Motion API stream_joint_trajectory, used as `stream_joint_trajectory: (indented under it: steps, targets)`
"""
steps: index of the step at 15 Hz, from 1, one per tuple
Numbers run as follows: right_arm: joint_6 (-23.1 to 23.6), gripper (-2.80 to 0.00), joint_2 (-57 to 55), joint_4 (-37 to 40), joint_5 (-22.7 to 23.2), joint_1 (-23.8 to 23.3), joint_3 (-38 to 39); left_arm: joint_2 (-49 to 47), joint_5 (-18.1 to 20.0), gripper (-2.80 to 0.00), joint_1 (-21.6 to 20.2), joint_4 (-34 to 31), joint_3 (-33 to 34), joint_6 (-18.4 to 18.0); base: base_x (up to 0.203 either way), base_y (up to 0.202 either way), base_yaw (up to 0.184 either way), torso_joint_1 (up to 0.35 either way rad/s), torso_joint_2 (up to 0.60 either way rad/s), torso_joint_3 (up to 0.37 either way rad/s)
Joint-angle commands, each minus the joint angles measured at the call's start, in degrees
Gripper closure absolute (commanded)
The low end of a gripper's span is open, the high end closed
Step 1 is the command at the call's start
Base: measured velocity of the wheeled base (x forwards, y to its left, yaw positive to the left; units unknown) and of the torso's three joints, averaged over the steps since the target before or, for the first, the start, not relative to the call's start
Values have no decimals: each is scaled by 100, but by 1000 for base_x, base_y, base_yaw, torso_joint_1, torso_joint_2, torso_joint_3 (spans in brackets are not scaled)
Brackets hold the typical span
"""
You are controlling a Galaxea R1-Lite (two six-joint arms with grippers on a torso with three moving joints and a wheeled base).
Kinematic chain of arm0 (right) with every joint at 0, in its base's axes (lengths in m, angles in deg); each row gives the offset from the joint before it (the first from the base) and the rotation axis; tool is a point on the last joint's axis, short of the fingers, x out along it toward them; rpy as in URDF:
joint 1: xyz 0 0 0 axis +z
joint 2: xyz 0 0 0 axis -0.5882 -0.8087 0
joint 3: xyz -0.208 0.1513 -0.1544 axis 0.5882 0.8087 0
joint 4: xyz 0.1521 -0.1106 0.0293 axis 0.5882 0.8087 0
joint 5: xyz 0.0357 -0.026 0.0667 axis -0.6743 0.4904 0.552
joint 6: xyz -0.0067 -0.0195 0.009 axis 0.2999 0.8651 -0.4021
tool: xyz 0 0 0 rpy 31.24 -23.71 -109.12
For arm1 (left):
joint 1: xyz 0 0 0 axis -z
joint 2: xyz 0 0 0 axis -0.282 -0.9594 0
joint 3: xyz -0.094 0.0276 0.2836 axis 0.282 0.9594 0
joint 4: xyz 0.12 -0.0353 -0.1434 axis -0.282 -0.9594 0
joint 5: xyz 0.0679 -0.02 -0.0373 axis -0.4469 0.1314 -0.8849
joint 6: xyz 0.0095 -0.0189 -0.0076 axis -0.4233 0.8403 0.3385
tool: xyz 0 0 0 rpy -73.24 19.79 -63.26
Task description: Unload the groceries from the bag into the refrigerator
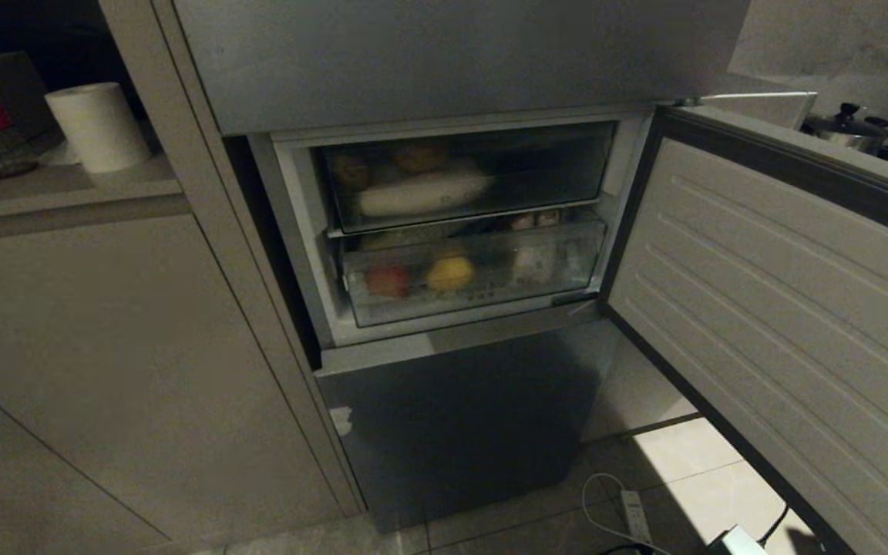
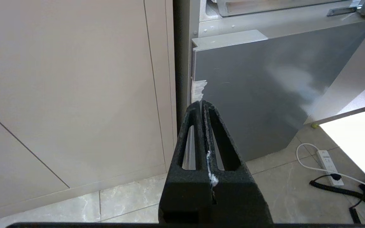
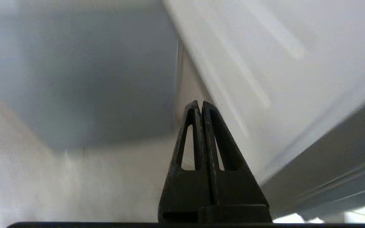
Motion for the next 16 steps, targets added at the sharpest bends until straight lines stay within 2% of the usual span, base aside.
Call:
stream_joint_trajectory:
  steps: [1,8,10,12,14,16]
  targets:
    - [-342,0,340,-65,-73,65,39,2,-4,0,-1,3,0,2,0,0,0,0,0,0]
    - [-187,0,337,-47,-81,74,51,2,34,0,-1,52,-16,-100,0,0,0,0,0,0]
    - [-119,0,337,-38,-55,67,51,-132,230,0,-1,69,-602,-133,0,0,0,0,0,0]
    - [-46,0,337,-38,-55,67,51,-887,639,0,47,33,-1427,-99,0,0,0,0,0,0]
    - [-26,0,337,-38,-46,67,51,-2268,1073,0,270,116,-2103,84,0,0,0,0,0,0]
    - [-32,0,337,-38,-46,67,51,-3665,1418,0,630,522,-2463,329,0,0,0,0,0,0]
